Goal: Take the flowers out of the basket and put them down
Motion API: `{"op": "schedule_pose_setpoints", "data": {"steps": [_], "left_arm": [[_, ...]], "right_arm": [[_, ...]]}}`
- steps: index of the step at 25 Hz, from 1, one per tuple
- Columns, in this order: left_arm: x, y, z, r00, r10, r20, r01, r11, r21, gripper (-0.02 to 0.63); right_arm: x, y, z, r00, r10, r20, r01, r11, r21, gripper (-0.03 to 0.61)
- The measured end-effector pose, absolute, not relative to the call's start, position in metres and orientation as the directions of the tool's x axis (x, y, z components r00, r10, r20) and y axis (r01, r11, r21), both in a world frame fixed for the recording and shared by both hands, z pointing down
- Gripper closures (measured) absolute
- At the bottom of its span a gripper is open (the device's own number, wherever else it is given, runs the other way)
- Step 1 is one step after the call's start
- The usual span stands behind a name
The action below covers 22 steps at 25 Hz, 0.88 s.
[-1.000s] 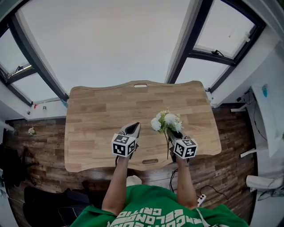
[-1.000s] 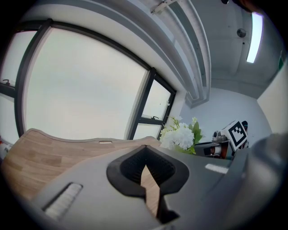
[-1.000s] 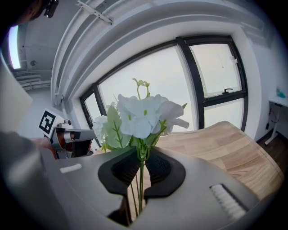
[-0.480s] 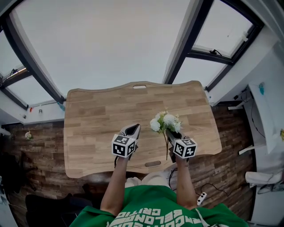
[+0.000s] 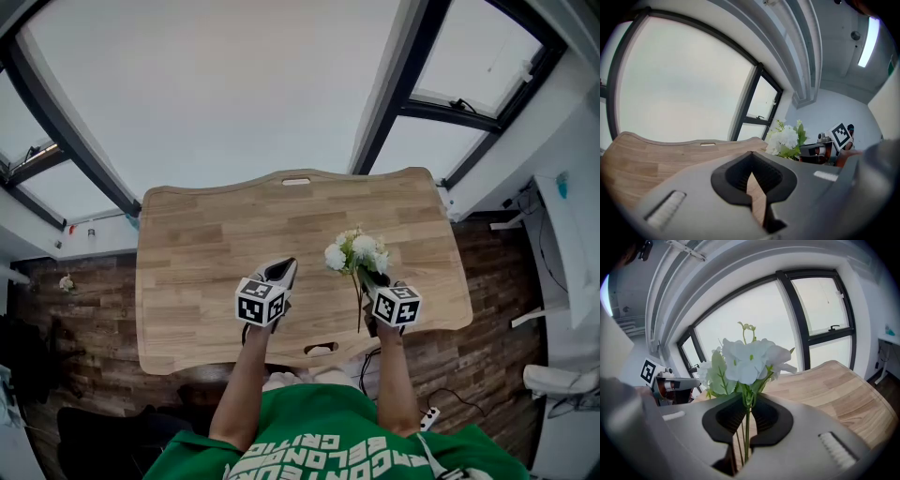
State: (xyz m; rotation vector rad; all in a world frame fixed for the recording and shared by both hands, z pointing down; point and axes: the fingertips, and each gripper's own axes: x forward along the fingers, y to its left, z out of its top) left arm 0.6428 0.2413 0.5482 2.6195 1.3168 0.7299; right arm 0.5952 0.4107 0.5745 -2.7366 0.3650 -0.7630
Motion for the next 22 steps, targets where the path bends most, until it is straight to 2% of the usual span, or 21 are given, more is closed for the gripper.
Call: {"op": "schedule_pose_setpoints", "data": {"steps": [5,22], "left_arm": [[0.655,0.261,0.550,0.511,0.773,0.377,0.713,-0.626,0.318,0.598],[0.679,0.319,0.572,0.493,0.761,0.422,0.707,-0.633,0.316,0.598]], "right_arm": [[0.610,0.428,0.580,0.809,-0.325,0.490,-0.194,-0.934,-0.300,0.545],[0.653,0.468,0.633,0.735,-0.402,0.546,-0.213,-0.901,-0.377,0.543]]}}
